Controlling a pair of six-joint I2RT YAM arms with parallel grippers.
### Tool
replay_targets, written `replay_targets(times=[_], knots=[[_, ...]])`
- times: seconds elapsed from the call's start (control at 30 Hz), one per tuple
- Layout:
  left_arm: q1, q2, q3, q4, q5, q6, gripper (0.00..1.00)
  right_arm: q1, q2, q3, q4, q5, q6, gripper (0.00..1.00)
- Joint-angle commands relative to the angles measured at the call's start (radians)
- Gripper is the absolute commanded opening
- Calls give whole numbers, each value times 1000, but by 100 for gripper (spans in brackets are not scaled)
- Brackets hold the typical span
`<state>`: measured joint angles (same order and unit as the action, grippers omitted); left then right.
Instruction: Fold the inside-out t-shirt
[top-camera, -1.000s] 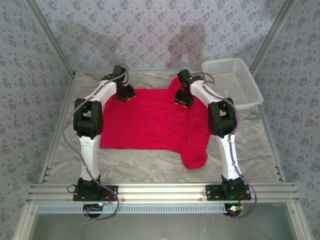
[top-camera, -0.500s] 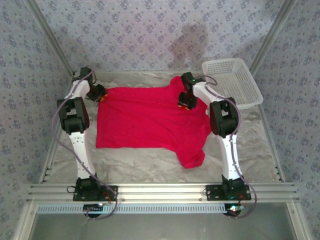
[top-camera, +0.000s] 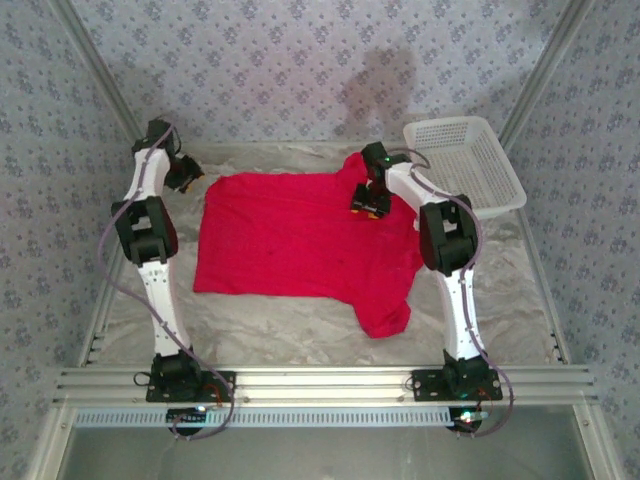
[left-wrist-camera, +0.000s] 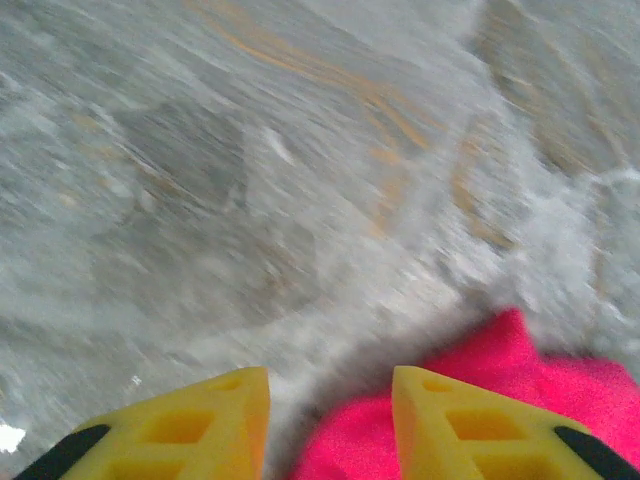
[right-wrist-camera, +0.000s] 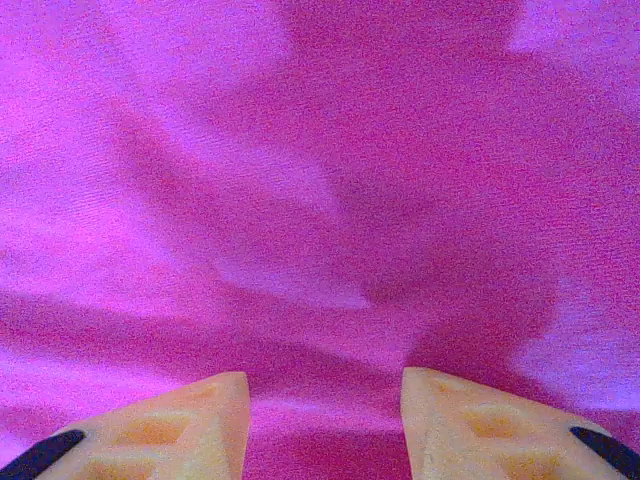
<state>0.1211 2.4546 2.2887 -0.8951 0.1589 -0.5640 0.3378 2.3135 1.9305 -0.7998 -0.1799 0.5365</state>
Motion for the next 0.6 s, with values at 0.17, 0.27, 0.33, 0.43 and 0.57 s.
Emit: replay_targets(times=[0.17, 0.27, 0.33, 0.43, 0.57], knots=[[-180, 103, 342, -187, -164, 242, 25, 76, -82, 113, 1, -80, -24, 47], [-185, 152, 403, -196, -211, 296, 29, 95, -85, 113, -4, -76, -27, 47], [-190, 156, 393, -184, -243, 337, 37, 101, -86, 115, -17, -77, -26, 47], [-196, 161, 372, -173, -296, 395, 39, 102, -85, 116, -28, -85, -31, 47], [-194, 191, 362, -166, -378, 452, 37, 102, -83, 117, -29, -94, -36, 48]])
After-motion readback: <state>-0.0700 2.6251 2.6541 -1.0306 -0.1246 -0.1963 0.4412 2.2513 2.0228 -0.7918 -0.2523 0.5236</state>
